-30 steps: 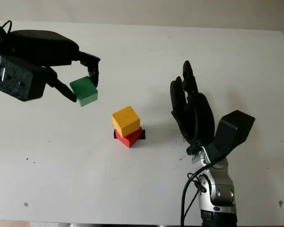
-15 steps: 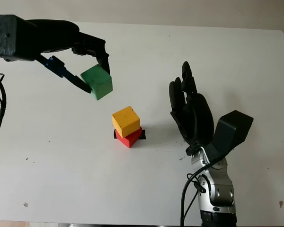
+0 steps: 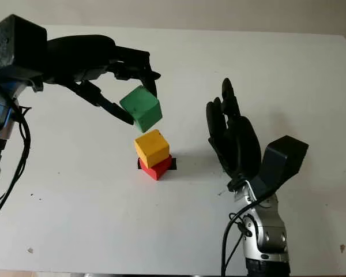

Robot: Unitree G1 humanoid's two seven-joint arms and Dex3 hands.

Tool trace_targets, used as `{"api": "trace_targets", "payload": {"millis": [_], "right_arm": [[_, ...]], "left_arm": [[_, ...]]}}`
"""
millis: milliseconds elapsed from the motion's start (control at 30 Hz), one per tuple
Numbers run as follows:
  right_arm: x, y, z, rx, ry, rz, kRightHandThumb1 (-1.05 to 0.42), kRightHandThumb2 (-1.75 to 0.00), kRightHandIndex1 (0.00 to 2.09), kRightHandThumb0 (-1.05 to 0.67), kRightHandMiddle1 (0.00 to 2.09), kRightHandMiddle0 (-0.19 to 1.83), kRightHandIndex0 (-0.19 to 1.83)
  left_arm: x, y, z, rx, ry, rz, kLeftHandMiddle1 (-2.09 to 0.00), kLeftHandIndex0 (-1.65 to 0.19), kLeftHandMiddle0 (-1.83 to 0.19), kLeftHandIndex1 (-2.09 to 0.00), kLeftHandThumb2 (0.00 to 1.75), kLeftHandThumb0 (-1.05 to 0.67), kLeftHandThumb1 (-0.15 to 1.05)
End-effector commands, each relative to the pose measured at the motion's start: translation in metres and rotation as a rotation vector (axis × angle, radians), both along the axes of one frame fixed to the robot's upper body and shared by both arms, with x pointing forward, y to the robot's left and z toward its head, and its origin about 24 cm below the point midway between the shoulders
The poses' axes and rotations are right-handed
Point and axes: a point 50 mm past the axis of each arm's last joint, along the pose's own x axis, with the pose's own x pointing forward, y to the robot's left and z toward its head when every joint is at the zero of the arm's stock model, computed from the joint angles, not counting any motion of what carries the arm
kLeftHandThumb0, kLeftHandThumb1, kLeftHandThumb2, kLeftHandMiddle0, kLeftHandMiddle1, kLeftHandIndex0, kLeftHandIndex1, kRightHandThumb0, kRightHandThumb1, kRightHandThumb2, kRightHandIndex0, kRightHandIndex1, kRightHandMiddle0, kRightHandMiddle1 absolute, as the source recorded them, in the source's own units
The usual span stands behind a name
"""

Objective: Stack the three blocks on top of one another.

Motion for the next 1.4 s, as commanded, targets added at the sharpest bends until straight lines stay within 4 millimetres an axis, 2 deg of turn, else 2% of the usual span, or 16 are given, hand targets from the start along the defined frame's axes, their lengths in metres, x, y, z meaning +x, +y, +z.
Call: {"api": "trace_targets", "payload": {"millis": [0,233,733,1367], "right_arm": [[-0.002,-0.002,0.002,0.002,-0.014,-0.004,-1.05,-0.42,0.00,-0.70,0.00,-0.19,-0.19],[-0.002,-0.002,0.003,0.012,-0.018,-0.005,-1.05,-0.41,0.00,-0.70,0.00,-0.19,-0.19],[-0.002,-0.003,0.003,-0.001,-0.025,-0.008,-1.05,-0.42,0.00,-0.70,0.00,-0.19,-0.19],[-0.003,-0.004,0.002,0.003,-0.025,-0.010,-1.05,-0.41,0.00,-0.70,0.01,-0.19,-0.19]], "left_arm": [[-0.002,-0.003,-0.004,0.003,0.012,-0.015,-0.05,-0.37,-0.20,-1.53,0.05,-0.42,0.96],[-0.003,-0.007,-0.012,0.049,-0.009,-0.044,-0.05,-0.39,-0.21,-1.53,0.06,-0.48,0.97],[-0.003,-0.006,-0.014,0.102,-0.019,-0.053,-0.06,-0.41,-0.22,-1.53,0.05,-0.48,0.96],[-0.001,-0.008,-0.019,0.072,0.004,-0.063,-0.05,-0.40,-0.23,-1.50,0.05,-0.46,0.96]]}}
